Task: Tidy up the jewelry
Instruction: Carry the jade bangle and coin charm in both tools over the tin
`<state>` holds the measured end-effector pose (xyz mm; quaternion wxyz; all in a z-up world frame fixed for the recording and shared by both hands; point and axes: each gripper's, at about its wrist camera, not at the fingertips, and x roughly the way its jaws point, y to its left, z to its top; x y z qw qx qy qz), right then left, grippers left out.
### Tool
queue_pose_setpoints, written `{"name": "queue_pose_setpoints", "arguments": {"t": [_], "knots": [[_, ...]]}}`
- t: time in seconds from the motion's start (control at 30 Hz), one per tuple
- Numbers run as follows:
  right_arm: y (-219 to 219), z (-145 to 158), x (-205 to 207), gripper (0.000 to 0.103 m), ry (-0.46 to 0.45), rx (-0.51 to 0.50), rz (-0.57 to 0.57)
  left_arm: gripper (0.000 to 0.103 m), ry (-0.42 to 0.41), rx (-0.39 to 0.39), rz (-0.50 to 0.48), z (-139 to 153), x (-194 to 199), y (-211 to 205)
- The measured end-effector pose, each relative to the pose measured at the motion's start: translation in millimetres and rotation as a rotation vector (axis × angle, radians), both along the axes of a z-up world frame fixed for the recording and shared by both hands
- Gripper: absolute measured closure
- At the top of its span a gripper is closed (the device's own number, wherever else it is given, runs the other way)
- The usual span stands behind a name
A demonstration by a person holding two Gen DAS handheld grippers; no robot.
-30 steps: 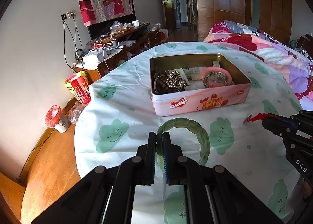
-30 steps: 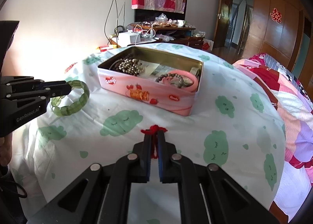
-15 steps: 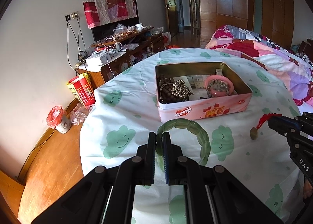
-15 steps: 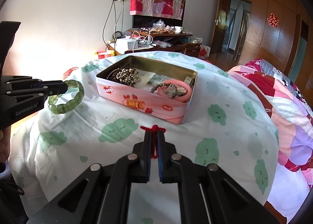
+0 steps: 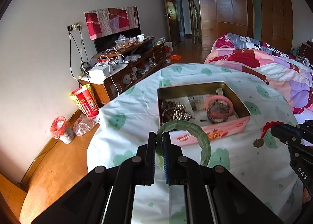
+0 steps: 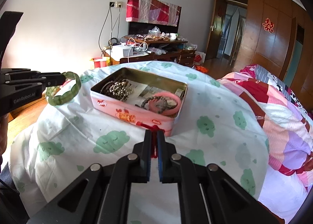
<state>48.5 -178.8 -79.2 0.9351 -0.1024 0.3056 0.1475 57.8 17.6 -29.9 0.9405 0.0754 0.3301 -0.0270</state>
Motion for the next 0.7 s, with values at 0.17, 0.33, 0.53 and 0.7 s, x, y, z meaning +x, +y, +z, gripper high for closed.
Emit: {"name": "queue_pose_setpoints", "arguments": {"t": [0.17, 0.33, 0.53, 0.7], "knots": [[-3, 8, 6, 0.096, -0.022, -0.019, -0.018, 0.097, -0.008, 0.013, 0.011, 6, 10, -5], [-7, 15, 15, 0.096, -0.035, -0.021, -0.024, 0.097, -0.016, 0.010, 0.006, 12, 18, -9], [-8, 26, 26, 0.096, -0.055, -0.023, -0.032, 0.097, -0.018, 0.008, 0.008, 17, 33, -12], [-6, 34, 36, 0.096, -0.066, -0.022, -0.029, 0.097, -0.023, 0.012, 0.004, 23, 43, -14]]}}
